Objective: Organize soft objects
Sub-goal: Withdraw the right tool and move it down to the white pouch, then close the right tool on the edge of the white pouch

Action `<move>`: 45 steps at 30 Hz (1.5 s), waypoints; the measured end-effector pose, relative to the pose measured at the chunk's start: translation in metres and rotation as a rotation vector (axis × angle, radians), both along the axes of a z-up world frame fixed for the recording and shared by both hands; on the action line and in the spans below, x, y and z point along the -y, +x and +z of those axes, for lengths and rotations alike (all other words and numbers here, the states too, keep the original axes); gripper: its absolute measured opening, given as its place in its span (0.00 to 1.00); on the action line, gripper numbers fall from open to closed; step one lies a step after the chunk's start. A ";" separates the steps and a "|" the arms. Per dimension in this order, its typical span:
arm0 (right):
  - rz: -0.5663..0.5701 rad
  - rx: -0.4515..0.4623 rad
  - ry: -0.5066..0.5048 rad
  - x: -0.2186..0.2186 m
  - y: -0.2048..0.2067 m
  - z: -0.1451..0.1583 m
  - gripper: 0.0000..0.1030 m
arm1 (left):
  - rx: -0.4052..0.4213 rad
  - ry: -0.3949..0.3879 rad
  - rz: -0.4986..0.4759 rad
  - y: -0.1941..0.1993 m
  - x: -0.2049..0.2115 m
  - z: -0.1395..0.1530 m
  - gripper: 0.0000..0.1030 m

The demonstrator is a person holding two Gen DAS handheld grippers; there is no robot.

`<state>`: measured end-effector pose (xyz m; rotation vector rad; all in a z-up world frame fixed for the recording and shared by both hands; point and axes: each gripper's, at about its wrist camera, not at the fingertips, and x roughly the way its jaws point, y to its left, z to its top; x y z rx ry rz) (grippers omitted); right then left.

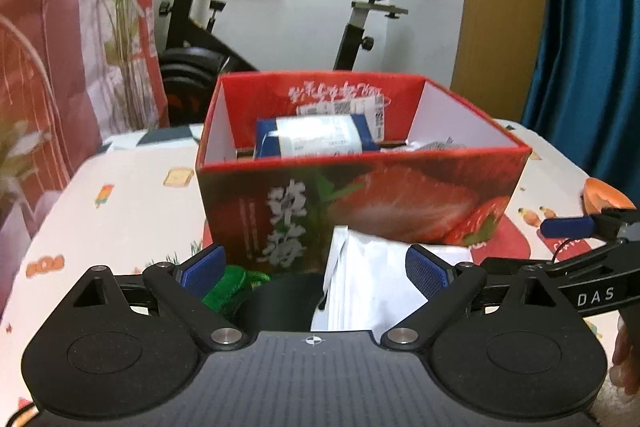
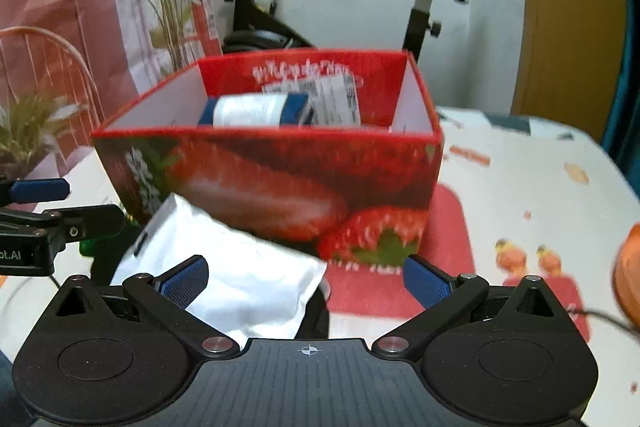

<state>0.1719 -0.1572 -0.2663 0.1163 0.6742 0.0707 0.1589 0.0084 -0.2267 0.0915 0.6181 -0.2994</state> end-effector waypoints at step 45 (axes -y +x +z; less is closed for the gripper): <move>0.064 -0.059 0.110 -0.002 0.000 -0.046 0.56 | -0.129 -0.140 -0.006 0.008 -0.020 -0.036 0.41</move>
